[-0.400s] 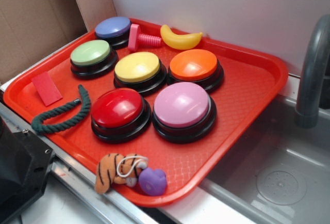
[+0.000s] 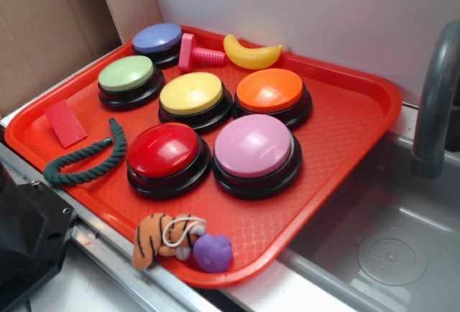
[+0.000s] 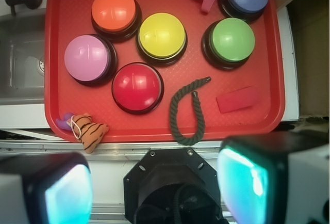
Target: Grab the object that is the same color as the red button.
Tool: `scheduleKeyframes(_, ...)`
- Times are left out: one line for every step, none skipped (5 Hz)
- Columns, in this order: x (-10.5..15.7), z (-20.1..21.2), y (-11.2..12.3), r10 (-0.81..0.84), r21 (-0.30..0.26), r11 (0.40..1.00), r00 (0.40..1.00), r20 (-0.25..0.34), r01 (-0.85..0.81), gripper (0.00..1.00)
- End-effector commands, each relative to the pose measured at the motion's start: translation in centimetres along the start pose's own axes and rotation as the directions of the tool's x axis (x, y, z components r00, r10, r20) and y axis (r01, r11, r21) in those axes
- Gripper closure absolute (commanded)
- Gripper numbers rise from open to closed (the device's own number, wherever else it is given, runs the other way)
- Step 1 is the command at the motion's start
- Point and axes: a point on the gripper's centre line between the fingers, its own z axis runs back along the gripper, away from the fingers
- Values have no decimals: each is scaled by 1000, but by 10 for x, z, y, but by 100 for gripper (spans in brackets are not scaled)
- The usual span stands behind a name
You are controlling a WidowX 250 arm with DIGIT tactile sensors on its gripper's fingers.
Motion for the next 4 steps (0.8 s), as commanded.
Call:
scheduleKeyframes(14,-22,23,276,-26,961,961,13,-275,0)
scheduleKeyframes(16,-36,34,439,-13,898,896,63,-439,0)
scheduleKeyframes(14,-60,53,624,-9,768,746,234,-640,0)
scheduleKeyframes(17,-87,78,700,-16,687,655,284,-726,0)
